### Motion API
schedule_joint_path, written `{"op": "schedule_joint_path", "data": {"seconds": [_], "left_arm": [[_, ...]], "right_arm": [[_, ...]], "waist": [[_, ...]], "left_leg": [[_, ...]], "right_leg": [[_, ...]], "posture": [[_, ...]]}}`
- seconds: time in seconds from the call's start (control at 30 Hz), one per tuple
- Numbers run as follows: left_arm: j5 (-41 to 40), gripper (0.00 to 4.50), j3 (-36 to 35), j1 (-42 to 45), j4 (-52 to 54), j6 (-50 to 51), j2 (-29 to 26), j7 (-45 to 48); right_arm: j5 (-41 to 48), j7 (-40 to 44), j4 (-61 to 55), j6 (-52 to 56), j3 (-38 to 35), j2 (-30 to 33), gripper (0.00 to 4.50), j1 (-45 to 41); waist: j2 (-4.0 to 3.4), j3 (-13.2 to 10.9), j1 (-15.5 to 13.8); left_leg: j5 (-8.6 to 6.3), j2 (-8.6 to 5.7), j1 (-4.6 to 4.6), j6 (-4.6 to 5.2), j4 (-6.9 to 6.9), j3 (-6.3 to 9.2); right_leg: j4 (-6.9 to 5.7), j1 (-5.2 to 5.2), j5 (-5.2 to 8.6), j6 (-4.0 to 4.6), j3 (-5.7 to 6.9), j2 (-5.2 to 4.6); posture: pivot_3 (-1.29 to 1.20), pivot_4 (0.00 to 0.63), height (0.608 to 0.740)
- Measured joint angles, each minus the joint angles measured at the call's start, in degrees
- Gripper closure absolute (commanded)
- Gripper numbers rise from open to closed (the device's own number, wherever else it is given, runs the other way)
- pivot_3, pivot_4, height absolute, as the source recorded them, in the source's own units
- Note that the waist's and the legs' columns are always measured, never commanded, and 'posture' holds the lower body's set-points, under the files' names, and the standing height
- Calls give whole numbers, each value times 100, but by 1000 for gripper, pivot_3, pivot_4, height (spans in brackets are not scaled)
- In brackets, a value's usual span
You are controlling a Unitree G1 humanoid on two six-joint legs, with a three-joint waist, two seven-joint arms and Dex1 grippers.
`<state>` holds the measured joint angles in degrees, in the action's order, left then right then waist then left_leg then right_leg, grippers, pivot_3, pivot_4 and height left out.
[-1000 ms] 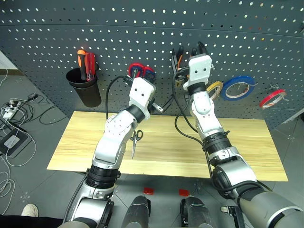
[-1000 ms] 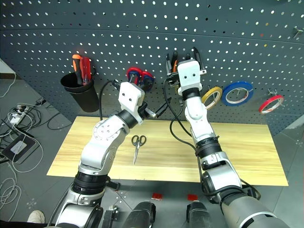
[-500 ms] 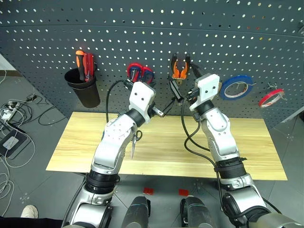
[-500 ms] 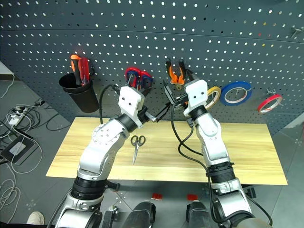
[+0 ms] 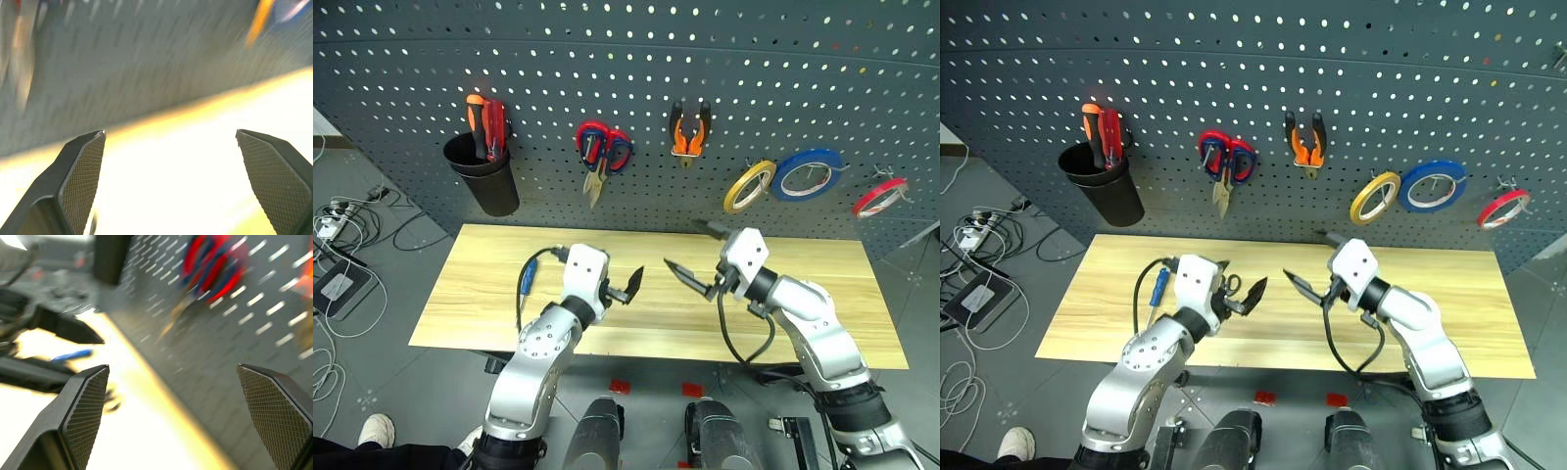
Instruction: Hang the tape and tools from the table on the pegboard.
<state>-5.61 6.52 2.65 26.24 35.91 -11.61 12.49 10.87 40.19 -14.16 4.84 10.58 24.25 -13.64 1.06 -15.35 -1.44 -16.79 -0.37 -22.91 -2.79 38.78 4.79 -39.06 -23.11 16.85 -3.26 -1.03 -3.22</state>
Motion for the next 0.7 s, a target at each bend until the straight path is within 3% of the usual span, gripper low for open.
{"op": "schedule_joint_path", "data": {"seconds": [0.3,0.7], "left_arm": [[381,0,-565,40,-419,906,-146,-676],[364,0,-582,865,-1519,964,-219,-434]], "right_arm": [[390,663,-574,243,325,155,39,140],[454,590,-969,908,617,-81,39,45]], "waist": [[18,-345,14],[23,-802,18]], "left_leg": [[0,5,-4,-1,3,0],[1,7,-10,-3,7,0]], "right_leg": [[-2,-6,0,0,1,-1],[-7,-12,-1,-1,6,-5]], "posture": [[111,424,740],[82,505,740]]}}
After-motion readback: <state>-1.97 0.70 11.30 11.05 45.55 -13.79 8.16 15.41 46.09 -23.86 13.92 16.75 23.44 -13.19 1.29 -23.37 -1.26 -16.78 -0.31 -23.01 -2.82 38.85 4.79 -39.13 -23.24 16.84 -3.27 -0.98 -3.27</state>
